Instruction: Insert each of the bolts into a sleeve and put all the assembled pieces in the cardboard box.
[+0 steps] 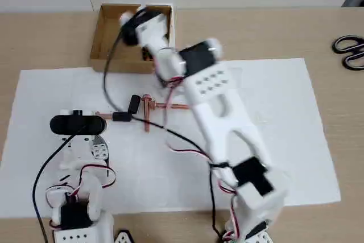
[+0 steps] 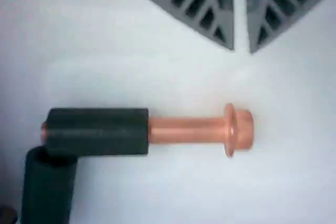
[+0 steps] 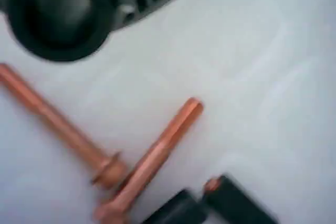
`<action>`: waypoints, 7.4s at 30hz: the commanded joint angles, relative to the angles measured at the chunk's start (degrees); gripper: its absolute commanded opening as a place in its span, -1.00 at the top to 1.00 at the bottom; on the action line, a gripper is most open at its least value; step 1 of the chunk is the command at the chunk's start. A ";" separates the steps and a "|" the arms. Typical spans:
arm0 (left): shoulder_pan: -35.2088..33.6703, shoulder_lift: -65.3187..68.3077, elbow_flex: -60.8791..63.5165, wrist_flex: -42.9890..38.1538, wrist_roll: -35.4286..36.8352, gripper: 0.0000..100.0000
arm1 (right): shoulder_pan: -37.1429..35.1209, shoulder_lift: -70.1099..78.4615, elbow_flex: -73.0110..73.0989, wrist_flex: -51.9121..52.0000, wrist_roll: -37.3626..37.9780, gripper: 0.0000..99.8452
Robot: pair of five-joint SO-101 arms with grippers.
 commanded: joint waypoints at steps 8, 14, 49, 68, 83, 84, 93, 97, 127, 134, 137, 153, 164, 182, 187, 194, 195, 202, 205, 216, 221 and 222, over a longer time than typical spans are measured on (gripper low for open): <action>0.26 -0.09 -18.51 11.96 -6.51 0.99 | 4.44 -24.75 13.19 -0.40 -2.46 0.99; 0.26 -0.09 -18.59 13.10 -8.88 0.99 | 7.08 -33.54 26.64 -4.97 -2.73 0.99; 7.47 16.62 -25.89 11.43 -8.62 0.99 | 12.26 -76.79 76.40 -30.73 -2.20 0.99; 23.30 72.18 -68.62 17.93 9.76 0.99 | 12.35 -77.41 76.48 -28.09 -2.20 0.99; 23.38 72.70 -68.88 17.85 9.93 0.99 | 12.09 -102.90 76.57 -18.77 18.20 0.99; 23.47 72.70 -68.88 17.85 9.93 0.99 | 12.18 -103.87 76.57 -18.24 18.90 0.99; 23.47 72.70 -68.70 15.91 21.63 0.99 | 12.35 -109.49 87.12 -21.23 1.32 1.00; 23.30 72.70 -68.70 15.82 23.03 0.99 | 12.26 -111.34 87.82 -24.57 1.76 1.00; 23.65 72.97 -62.90 15.30 23.03 0.99 | 12.00 -111.78 108.57 -33.19 3.69 0.99; 23.56 73.05 -62.55 13.45 23.03 0.99 | 12.18 -114.86 109.27 -34.68 3.78 0.99; 23.56 73.05 -62.55 13.01 21.45 0.99 | 13.14 -114.77 109.98 -37.23 3.78 0.99; 23.21 73.14 -49.45 -1.05 14.95 0.99 | 13.58 -114.51 114.02 -40.75 -1.05 0.99; 21.98 88.53 -59.38 0.53 15.47 0.99 | 13.58 -114.59 116.04 -41.27 -1.05 0.99; 20.22 110.95 -86.64 14.68 21.54 0.99 | 13.58 -114.59 118.24 -41.27 -0.88 0.99; 20.57 113.05 -86.64 13.10 21.54 0.99 | 13.58 -114.68 118.77 -41.27 -0.79 0.99; 26.02 114.64 -86.73 13.01 25.41 0.99 | 13.58 -114.68 118.77 -41.27 -0.70 0.99; 26.55 114.64 -86.73 12.66 27.25 0.99 | 13.58 -114.68 118.77 -41.27 -0.70 0.99; 26.64 114.64 -86.64 7.65 48.79 0.99 | 13.85 -114.59 118.77 -41.27 -0.70 0.99; 26.73 114.64 -86.64 5.63 60.40 0.99 | 13.93 -114.59 118.77 -41.27 -0.62 0.99; 28.84 114.73 -86.29 4.04 87.30 0.99 | 14.02 -114.51 118.95 -41.27 -0.62 0.99; 29.19 114.73 -86.37 5.80 95.21 0.99 | 14.02 -114.51 118.95 -41.27 -0.53 0.99; 29.19 114.81 -86.37 5.45 95.21 0.99 | 14.02 -114.51 118.95 -41.27 -0.53 0.99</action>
